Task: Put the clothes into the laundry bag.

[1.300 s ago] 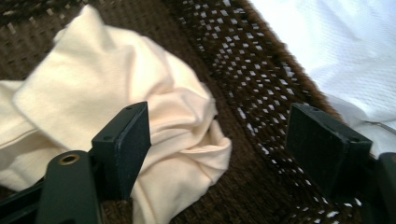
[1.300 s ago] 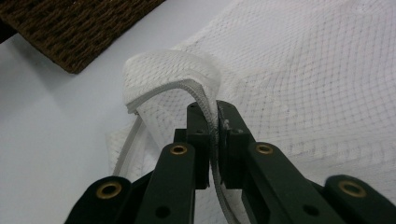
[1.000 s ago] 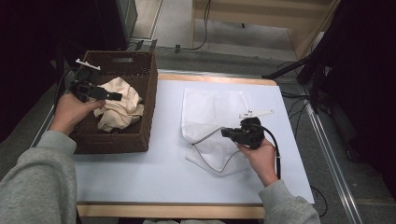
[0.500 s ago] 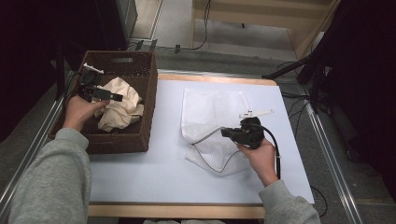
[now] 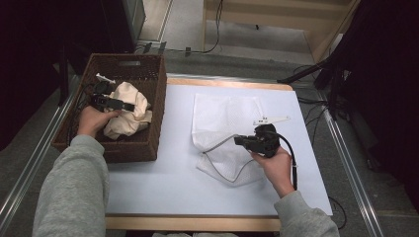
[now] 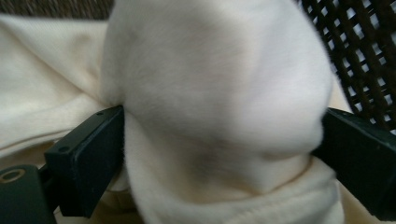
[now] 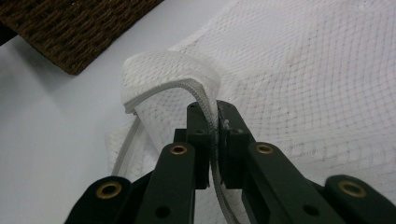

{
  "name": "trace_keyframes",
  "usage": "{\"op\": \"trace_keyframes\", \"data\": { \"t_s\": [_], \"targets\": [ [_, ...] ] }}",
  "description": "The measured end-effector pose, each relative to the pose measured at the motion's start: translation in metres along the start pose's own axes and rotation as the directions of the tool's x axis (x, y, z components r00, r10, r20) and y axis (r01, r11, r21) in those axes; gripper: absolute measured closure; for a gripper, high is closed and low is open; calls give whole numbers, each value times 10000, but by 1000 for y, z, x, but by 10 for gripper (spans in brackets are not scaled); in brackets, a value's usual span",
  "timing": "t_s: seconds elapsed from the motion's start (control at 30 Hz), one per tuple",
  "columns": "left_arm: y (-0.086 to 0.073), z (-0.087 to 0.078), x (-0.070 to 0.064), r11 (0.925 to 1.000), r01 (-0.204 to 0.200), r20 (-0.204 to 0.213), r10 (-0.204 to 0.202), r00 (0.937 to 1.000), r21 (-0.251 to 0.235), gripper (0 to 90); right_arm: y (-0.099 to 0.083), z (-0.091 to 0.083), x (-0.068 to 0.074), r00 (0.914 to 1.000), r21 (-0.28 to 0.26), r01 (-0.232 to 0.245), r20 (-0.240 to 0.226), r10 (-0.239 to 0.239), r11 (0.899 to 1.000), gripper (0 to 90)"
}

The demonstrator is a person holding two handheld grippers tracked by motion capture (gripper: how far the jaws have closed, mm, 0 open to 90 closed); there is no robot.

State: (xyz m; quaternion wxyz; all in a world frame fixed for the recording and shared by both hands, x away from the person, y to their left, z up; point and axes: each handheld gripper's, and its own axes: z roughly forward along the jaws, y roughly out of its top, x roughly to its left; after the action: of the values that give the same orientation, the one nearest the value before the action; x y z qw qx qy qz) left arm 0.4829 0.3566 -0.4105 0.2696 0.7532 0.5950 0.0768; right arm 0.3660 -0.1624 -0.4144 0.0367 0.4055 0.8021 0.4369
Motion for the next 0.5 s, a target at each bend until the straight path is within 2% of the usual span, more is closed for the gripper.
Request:
{"op": "trace_keyframes", "data": {
  "t_s": [0.07,0.13,0.23,0.33,0.5],
  "targets": [
    [-2,5,0,9998,12,101,-14,9999,176,35,0,0,0,10000,4,38,9,-38,10000,857],
    [-2,8,-2,9994,-279,-29,279,9996,207,35,0,1,-1,10000,19,3,18,-3,10000,857],
    [-4,11,-2,9994,-324,-137,325,9994,102,34,0,1,-1,10000,18,-2,14,2,10000,857],
    [-7,17,-3,9983,-557,-502,564,9971,148,14,-1,1,-1,10000,38,2,9,-2,10000,857],
    [-11,21,-1,9995,-329,-622,331,9975,33,4,-1,2,-1,10000,47,-38,16,38,10000,857]
  ]
}}
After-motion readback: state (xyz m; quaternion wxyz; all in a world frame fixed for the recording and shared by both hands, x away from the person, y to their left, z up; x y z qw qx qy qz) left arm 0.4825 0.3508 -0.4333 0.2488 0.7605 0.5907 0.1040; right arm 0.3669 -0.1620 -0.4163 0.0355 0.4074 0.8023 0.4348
